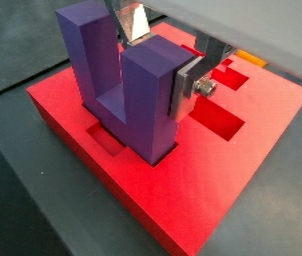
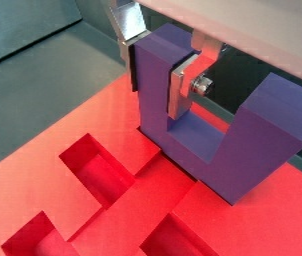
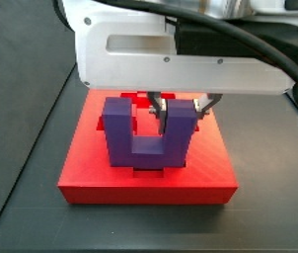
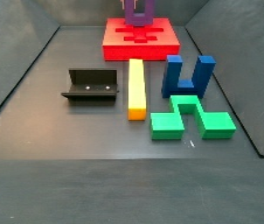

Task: Pick up the purple object. Move up. Place the purple object on the fixture. Regrasp the purple object. Move to above the board. Insert the purple object.
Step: Insert the purple object.

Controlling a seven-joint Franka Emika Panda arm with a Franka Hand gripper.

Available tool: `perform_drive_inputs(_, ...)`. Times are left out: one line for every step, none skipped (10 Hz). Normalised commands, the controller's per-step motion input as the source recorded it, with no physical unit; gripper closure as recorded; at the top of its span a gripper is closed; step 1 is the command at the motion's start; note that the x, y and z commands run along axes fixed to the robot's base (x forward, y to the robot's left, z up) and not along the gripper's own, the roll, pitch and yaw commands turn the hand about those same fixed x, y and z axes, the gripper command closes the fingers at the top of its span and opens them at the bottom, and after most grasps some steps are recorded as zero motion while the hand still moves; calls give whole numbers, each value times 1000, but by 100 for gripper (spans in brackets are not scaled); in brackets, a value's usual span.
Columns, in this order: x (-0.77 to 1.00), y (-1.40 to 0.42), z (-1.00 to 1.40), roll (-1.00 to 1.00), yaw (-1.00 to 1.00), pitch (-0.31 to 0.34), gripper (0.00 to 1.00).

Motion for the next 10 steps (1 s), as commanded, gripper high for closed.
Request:
perform_drive_inputs(0, -43, -311, 0, 46, -66, 100)
perform_drive_inputs(0, -51, -343, 0, 40, -60, 100)
perform_drive_inputs(14, -43, -351, 0, 29, -66, 100)
perform_drive_inputs(80, -63, -374, 3, 20, -97, 100)
perform_drive_inputs(77, -57, -394, 0, 17, -93, 100)
perform_drive_inputs(0, -54, -171, 37, 9, -39, 100)
perform_drive_inputs(0, 0, 0, 11, 0, 0, 100)
perform_drive_inputs(0, 0, 0, 19, 0, 0, 100)
perform_drive_inputs(0, 0, 0, 36, 0, 0, 100)
perform_drive_inputs(0, 0, 0, 17, 0, 0, 100)
